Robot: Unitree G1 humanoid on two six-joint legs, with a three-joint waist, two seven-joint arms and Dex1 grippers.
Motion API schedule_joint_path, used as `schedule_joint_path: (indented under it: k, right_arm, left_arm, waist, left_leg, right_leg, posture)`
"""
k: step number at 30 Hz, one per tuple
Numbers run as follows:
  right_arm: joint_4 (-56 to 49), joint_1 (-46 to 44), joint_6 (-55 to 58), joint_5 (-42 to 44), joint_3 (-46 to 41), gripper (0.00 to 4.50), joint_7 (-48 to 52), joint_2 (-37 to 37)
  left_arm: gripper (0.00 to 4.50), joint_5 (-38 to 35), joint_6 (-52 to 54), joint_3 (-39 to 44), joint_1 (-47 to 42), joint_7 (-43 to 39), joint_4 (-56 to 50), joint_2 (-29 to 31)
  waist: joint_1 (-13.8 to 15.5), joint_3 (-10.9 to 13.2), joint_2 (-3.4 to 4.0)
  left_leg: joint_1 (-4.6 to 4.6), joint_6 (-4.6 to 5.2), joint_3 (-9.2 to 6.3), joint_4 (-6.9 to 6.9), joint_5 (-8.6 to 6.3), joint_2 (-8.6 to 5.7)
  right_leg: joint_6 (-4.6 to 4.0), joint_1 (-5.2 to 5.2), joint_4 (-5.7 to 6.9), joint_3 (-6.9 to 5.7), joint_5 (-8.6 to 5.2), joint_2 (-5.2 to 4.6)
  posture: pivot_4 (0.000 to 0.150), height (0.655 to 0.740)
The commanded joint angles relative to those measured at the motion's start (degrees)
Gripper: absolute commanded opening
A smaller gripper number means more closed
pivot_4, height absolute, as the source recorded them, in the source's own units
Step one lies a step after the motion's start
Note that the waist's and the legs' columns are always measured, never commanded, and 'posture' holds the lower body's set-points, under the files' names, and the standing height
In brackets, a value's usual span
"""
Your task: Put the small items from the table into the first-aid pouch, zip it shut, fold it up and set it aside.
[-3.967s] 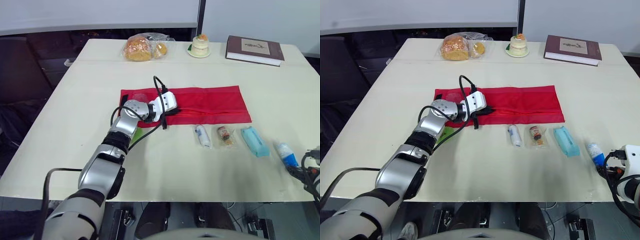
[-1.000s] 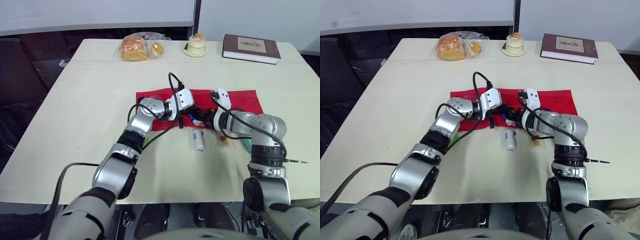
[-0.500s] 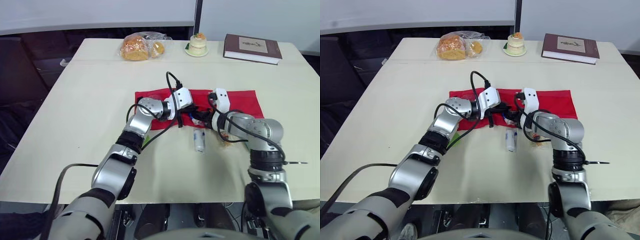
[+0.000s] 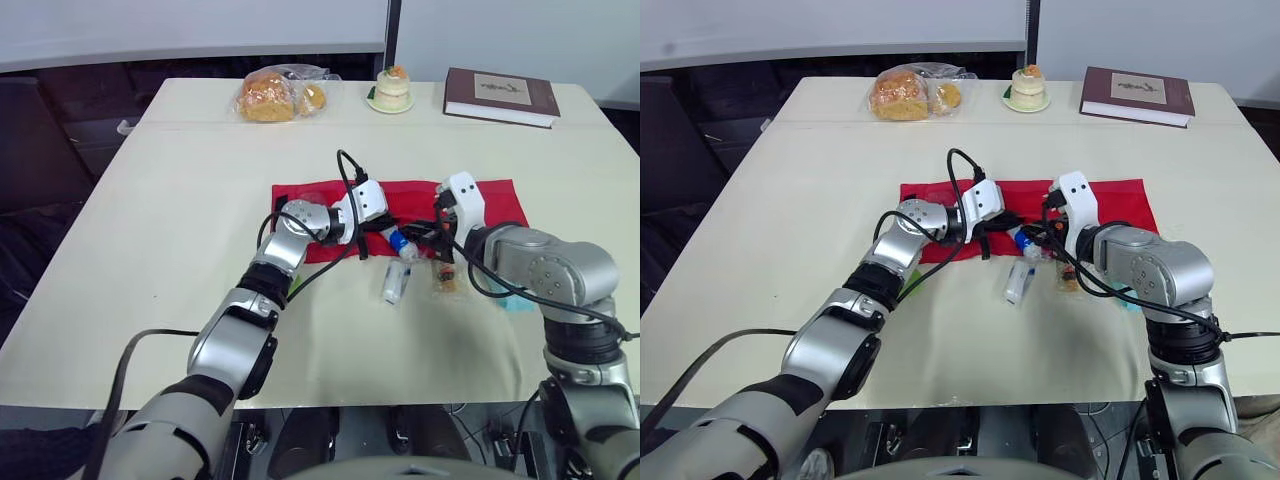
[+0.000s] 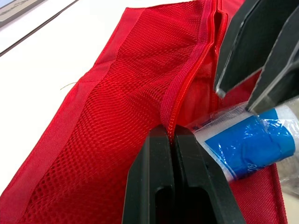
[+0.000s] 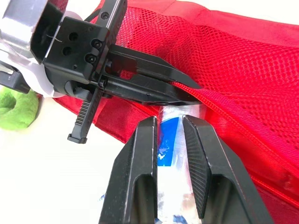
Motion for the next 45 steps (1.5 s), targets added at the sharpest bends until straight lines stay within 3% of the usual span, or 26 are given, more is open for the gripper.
schedule_joint_path:
  k: [1,8,11,17,30,45]
  right_arm:
    - [-3.3,0.6,-1.3,0.8,-1.3,0.9,1.6,-2.1]
    - [-6.4,5.2,-3.2,0.0,1.4,0.9,7.5,-10.8]
    - [-6.7,6.0,-3.8,-0.2,2.2,0.1,8.2,-11.7]
    - [-7.0,6.8,-4.4,-0.8,4.0,0.04,8.6,-12.0]
    - [3.4,1.1,-10.9,-7.7,10.6,0.04,6.0,-4.3]
    - [19.4,-6.4,-22.5,-16.5,9.6,0.04,2.5,4.1]
  left_arm:
    - [0.0,-0.1,-1.4,0.1,-1.8,0.2,0.0,-0.1]
    - [0.0,-0.2,-1.6,0.1,-1.9,0.3,0.2,-0.2]
    - [0.0,-0.2,-1.7,0.1,-2.0,0.3,0.3,-0.3]
    - [0.0,-0.3,-1.5,0.1,-1.9,0.4,0.0,-0.3]
    - [0.0,-0.5,-0.8,-0.3,-1.4,0.0,-1.5,-0.8]
    - [0.0,-0.5,0.3,-0.8,0.1,-0.6,-3.7,-0.9]
  waist:
    - [0.0,0.0,0.0]
    - [0.1,0.0,-0.01]
    - [0.0,0.0,-0.01]
    - [0.1,0.0,-0.01]
    - [0.1,0.0,-0.01]
    - [0.0,0.0,-0.01]
  left_leg:
    - [0.0,0.0,0.0,0.0,0.0,0.0]
    - [-0.03,0.01,-0.01,0.0,0.0,-0.01]
    - [-0.01,0.0,-0.01,0.0,0.0,0.01]
    - [-0.01,0.0,0.0,0.0,0.0,0.01]
    - [-0.01,0.0,-0.01,0.01,0.0,0.0]
    - [-0.01,-0.02,0.01,0.01,0.01,-0.03]
  right_leg:
    - [0.0,0.0,0.0,0.0,0.0,0.0]
    - [0.0,0.01,-0.05,-0.02,0.0,-0.01]
    - [0.0,0.01,-0.03,-0.01,0.0,0.01]
    - [0.0,0.01,-0.03,0.0,0.0,0.0]
    - [0.0,0.01,-0.02,-0.01,0.0,0.0]
    - [0.0,0.01,-0.03,0.0,0.0,-0.01]
  posture:
    - [0.15,0.7289]
    - [0.15,0.7289]
    - [0.15,0.7289]
    - [0.15,0.7289]
    - [0.15,0.7289]
    - [0.15,0.7289]
